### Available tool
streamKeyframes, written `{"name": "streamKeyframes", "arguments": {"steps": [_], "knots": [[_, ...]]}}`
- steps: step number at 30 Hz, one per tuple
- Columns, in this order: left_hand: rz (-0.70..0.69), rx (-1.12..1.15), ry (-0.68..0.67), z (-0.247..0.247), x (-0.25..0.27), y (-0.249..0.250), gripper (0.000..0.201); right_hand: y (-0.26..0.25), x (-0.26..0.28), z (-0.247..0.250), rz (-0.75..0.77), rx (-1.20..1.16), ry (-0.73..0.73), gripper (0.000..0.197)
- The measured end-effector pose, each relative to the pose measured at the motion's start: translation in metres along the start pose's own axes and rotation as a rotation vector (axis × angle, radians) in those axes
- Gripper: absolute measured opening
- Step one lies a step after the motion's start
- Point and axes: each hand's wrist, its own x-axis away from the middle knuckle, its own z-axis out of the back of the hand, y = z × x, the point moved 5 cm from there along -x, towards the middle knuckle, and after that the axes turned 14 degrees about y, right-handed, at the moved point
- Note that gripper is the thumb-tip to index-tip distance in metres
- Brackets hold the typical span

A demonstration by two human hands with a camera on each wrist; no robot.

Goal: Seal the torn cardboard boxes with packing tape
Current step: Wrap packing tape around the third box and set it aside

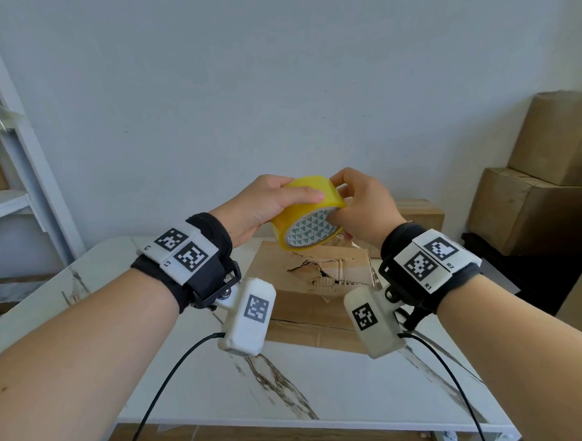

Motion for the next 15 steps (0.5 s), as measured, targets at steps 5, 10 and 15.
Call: {"name": "streamKeyframes", "arguments": {"steps": [5, 10, 15], "knots": [[0.0, 0.127, -0.054, 0.001, -0.001, 0.003, 0.027, 0.011, 0.0, 0.002, -0.174, -0.172, -0.028, 0.027], [0.006, 0.135, -0.051, 0.001, -0.001, 0.003, 0.016, 0.0, 0.002, 0.005, -0.054, 0.04, -0.045, 0.035], [-0.012, 0.032, -0.031, -0.001, -0.003, 0.0, 0.018, -0.026, 0.003, 0.009, 0.287, 0.438, 0.101, 0.033]]}}
